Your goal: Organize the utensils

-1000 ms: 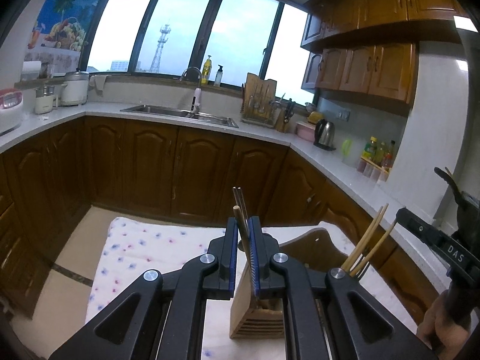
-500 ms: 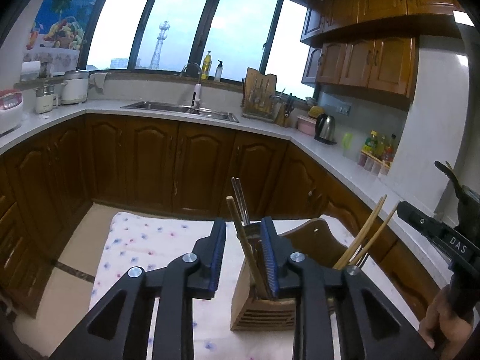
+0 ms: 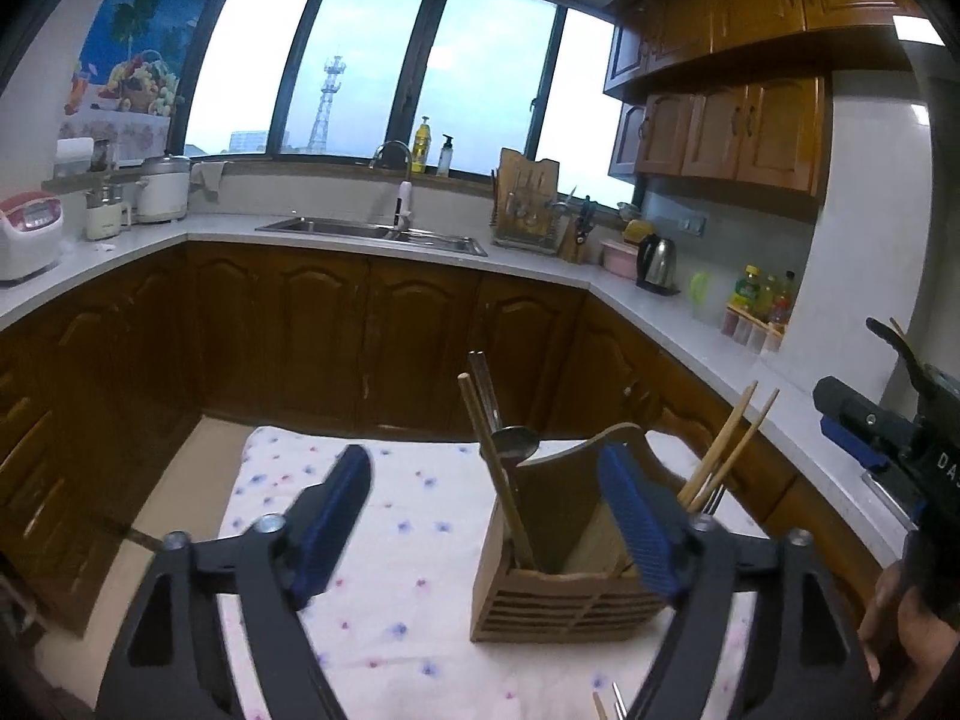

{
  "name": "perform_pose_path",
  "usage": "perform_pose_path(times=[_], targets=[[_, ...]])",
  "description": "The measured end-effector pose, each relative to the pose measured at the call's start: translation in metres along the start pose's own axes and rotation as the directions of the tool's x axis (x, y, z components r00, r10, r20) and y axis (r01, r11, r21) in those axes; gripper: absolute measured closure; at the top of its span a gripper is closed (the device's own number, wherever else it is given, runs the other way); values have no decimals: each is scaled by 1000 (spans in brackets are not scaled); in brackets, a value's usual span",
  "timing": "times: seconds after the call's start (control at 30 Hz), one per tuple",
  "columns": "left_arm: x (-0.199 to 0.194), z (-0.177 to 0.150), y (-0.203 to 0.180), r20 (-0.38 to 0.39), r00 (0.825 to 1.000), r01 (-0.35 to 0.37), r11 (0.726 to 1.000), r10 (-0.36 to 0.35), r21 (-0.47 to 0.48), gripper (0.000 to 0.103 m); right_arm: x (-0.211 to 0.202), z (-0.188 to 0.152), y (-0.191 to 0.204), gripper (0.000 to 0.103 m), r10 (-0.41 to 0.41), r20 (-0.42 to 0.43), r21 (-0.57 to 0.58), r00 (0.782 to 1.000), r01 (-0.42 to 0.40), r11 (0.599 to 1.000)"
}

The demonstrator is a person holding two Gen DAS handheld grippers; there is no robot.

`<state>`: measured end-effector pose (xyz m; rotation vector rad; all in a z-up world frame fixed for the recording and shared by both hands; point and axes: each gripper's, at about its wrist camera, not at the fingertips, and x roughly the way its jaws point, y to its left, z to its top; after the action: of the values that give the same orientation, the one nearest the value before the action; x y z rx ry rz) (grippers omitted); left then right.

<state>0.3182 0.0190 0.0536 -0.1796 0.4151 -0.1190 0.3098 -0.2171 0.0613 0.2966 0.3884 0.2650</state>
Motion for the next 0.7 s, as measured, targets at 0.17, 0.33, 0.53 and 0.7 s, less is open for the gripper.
perform_pose_path(times=[0.17, 0.33, 0.53, 0.7], targets=[[-7, -1, 1, -8, 1000, -11, 1000, 11, -14, 15, -8, -1, 3, 19, 11, -8, 5, 1000, -11, 1000], [-18, -2, 3, -4, 1000, -18, 1000, 18, -12, 11, -14, 0, 7, 9, 20, -5, 5, 1000, -20, 1000], [-27, -5, 9, -17, 1000, -26, 999, 25, -40, 4, -20, 0, 14, 3, 40, -14, 10, 999, -40, 999], [-40, -8, 14, -33, 999, -20, 997, 18, -71, 2, -31, -5, 15, 2, 78, -16, 47, 997, -77, 996]])
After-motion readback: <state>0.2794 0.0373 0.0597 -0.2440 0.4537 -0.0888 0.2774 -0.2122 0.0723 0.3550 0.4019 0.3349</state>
